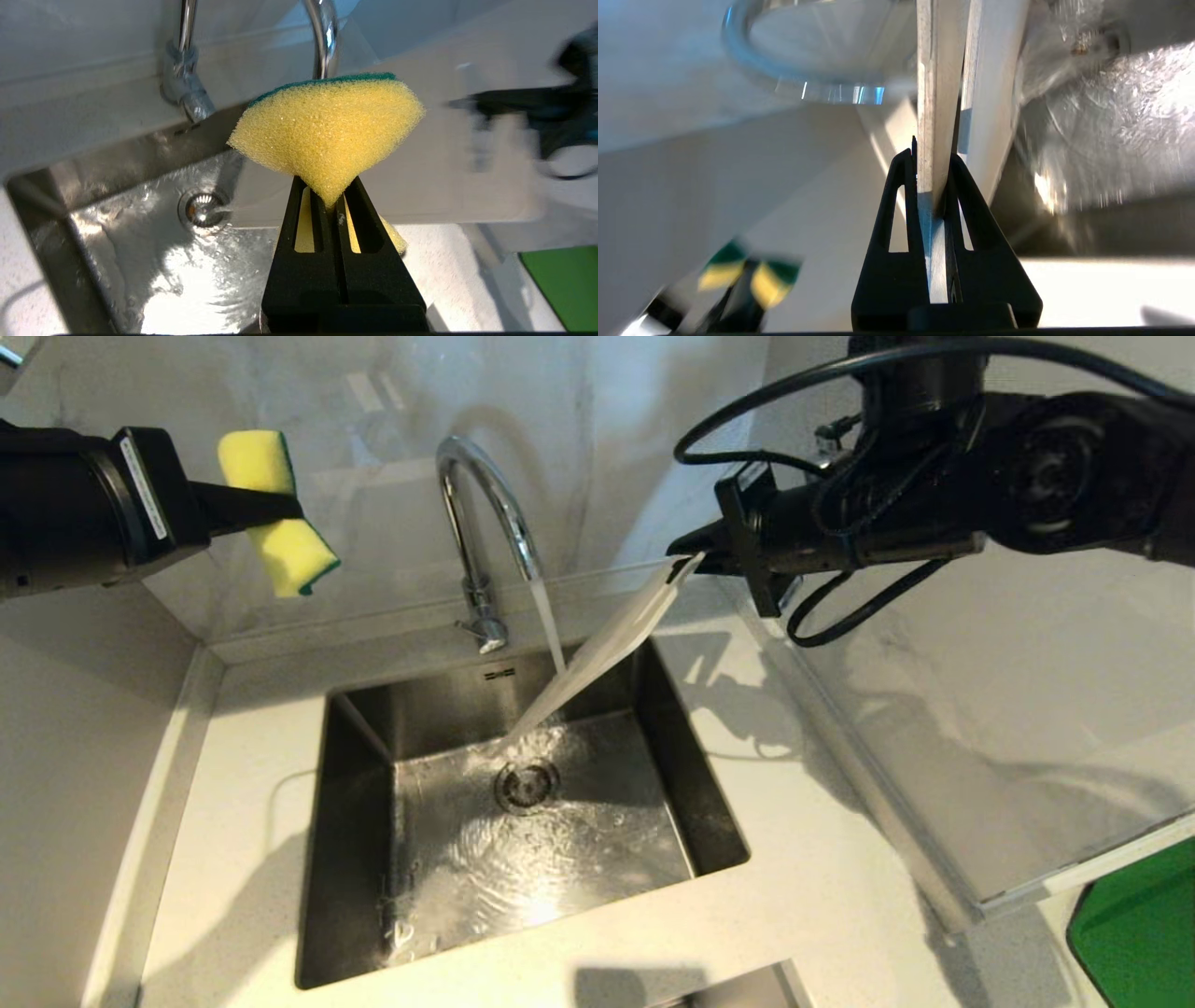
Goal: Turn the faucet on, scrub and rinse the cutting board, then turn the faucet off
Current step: Scrub the cutting board underwater, then put down the cutting board
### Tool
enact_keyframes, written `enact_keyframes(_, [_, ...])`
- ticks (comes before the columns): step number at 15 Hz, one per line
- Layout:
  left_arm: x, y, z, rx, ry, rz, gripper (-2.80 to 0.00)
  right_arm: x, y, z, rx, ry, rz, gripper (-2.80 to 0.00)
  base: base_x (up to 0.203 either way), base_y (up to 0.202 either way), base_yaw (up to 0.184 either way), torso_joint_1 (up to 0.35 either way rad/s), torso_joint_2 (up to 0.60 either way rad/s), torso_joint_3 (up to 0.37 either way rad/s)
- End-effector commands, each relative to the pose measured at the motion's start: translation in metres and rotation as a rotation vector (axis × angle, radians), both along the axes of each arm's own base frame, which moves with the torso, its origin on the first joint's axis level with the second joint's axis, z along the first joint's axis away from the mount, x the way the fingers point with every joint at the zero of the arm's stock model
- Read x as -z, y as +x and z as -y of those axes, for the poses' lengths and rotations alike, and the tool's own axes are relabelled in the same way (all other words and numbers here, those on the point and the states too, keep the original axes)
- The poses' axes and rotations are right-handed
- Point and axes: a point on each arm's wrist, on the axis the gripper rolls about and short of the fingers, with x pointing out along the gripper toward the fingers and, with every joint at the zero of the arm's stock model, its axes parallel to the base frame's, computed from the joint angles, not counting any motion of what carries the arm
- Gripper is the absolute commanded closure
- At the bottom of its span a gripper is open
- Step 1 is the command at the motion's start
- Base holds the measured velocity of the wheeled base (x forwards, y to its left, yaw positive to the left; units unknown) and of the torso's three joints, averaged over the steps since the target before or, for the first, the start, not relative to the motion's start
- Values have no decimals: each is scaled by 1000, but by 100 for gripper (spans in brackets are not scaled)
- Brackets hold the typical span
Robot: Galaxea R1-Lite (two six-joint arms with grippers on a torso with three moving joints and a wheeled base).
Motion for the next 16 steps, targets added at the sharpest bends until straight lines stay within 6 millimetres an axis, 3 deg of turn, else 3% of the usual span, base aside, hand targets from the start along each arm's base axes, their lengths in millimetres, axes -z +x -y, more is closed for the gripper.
enact_keyframes(1, [4, -4, -2, 2, 3, -7, 0, -32, -48, 16, -12, 4, 12, 0, 0, 0, 0, 0, 0, 0])
enact_keyframes(5, [5, -3, -1, 2, 3, -11, 0, -47, -104, 37, -18, -48, -52, 0, 0, 0, 0, 0, 0, 0])
enact_keyframes(10, [5, -3, -1, 0, 6, -10, 0, -55, -152, 53, -29, -100, -93, 0, 0, 0, 0, 0, 0, 0])
enact_keyframes(13, [7, -4, -2, -5, 12, -14, 0, -57, -166, 59, -29, -119, -88, 0, 0, 0, 0, 0, 0, 0])
enact_keyframes(16, [7, -8, -4, -6, 15, -10, 0, -57, -168, 59, -29, -120, -85, 0, 0, 0, 0, 0, 0, 0])
